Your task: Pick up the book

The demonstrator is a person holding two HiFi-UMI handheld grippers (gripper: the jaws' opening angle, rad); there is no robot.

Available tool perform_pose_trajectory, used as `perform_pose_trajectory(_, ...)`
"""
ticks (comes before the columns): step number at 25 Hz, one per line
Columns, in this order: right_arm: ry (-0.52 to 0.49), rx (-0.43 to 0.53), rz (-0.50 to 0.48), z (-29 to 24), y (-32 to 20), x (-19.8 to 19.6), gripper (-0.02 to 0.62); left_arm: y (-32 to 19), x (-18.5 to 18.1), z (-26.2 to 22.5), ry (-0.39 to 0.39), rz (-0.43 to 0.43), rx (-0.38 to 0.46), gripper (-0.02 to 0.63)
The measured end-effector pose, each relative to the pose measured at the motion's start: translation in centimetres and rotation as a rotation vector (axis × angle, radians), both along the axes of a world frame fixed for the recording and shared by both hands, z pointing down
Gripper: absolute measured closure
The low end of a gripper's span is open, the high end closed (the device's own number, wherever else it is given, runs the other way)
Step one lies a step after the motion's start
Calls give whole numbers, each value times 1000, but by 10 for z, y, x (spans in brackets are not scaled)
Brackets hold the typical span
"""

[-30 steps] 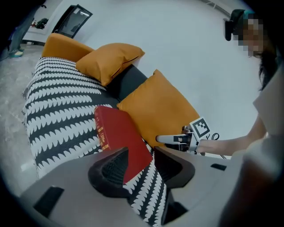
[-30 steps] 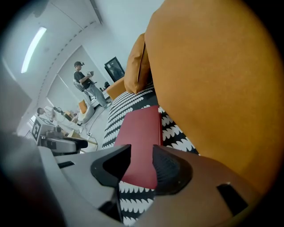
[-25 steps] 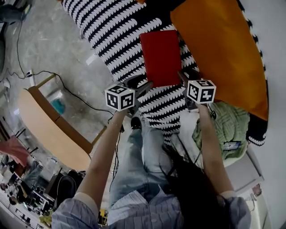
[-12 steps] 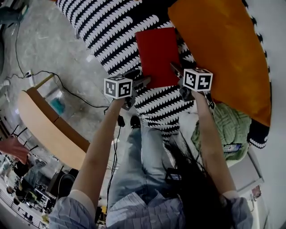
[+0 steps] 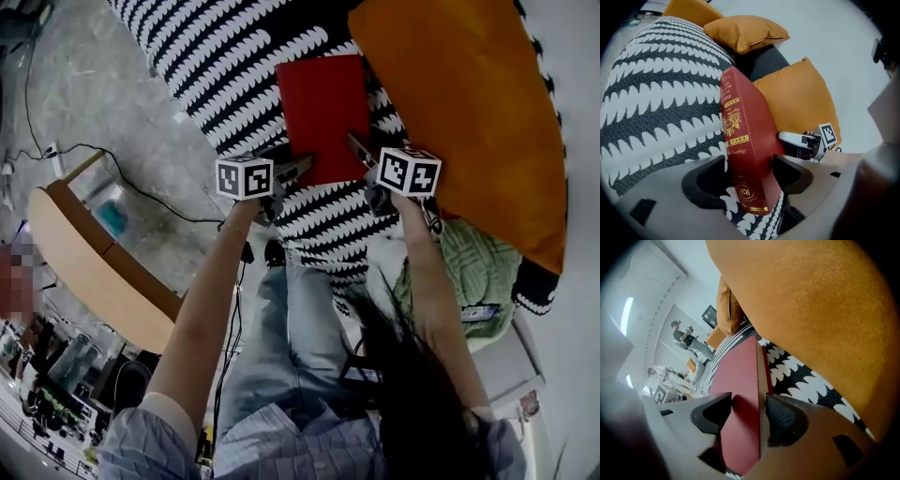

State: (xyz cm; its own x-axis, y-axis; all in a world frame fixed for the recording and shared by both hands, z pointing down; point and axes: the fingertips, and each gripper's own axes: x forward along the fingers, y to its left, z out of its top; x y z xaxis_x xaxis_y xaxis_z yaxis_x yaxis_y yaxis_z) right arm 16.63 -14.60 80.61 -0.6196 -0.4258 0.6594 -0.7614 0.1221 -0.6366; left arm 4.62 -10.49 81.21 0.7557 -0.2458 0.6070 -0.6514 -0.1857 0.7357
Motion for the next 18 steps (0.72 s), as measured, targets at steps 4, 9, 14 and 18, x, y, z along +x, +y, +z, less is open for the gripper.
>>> perform_pose_trajectory(4,17,5,22,-14,-7,1,369,-8,1,-10,16,5,-19,295)
perform_pose_trajectory(9,53,-14,5,-38,-12,-16,380,-14,-14,-33,-3,65,-54,298)
perform_pose_trajectory(14,68,-17,-3,-51,3,-17,382,2,-14,-45,8,88,-62,298)
perform_pose_trajectory(18,66,-5,18,-65,24,-9,383,19,-8,-59,2,81,-41,298)
